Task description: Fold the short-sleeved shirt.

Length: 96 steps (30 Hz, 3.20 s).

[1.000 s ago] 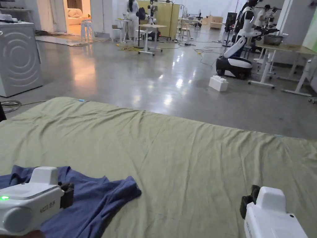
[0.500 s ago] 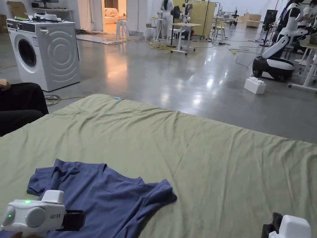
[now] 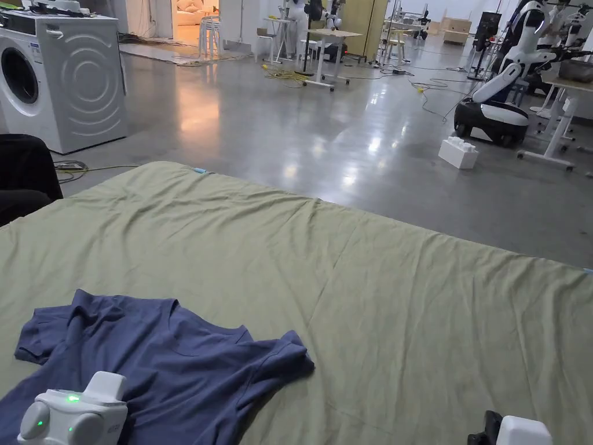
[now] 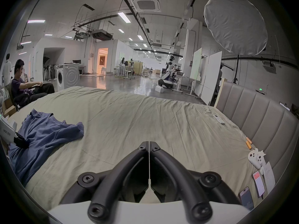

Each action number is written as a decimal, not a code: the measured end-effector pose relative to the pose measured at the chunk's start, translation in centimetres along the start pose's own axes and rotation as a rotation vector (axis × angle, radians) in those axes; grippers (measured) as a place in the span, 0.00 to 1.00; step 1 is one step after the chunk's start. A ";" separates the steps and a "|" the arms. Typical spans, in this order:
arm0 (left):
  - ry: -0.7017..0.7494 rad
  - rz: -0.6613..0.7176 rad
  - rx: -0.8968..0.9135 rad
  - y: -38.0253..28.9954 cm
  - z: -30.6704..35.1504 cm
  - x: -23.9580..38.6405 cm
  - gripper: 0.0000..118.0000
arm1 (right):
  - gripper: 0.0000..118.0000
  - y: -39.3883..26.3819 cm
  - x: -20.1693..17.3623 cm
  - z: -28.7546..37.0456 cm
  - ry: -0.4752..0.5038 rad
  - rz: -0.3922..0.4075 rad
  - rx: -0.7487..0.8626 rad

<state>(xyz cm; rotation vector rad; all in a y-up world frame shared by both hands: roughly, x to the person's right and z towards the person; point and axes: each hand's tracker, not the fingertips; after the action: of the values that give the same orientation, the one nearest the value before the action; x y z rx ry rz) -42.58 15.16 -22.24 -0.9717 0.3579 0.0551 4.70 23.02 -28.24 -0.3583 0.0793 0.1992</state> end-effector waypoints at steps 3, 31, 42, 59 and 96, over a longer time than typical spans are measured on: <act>-0.032 0.067 0.013 0.0 0.6 -0.8 0.04 | 0.01 -0.2 0.3 0.1 -0.004 0.008 0.001; -0.495 -0.077 0.732 15.8 23.2 12.3 0.04 | 0.01 2.3 9.0 5.2 -0.085 -0.098 0.120; -0.791 -0.218 0.645 11.7 24.4 28.5 0.04 | 0.01 1.3 15.4 8.1 -0.203 -0.126 0.144; -0.899 -0.354 0.338 2.4 19.7 36.7 0.43 | 0.01 -1.4 17.8 8.7 -0.230 -0.163 0.081; -0.310 -0.035 0.225 1.4 12.7 16.5 0.00 | 0.01 1.1 13.9 7.7 -0.135 -0.133 0.159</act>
<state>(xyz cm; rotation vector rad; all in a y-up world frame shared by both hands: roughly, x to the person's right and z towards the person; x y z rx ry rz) -23.92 24.41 -22.20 -0.7323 0.0594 0.1290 18.37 29.25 -22.95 -0.1898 -0.0612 0.0844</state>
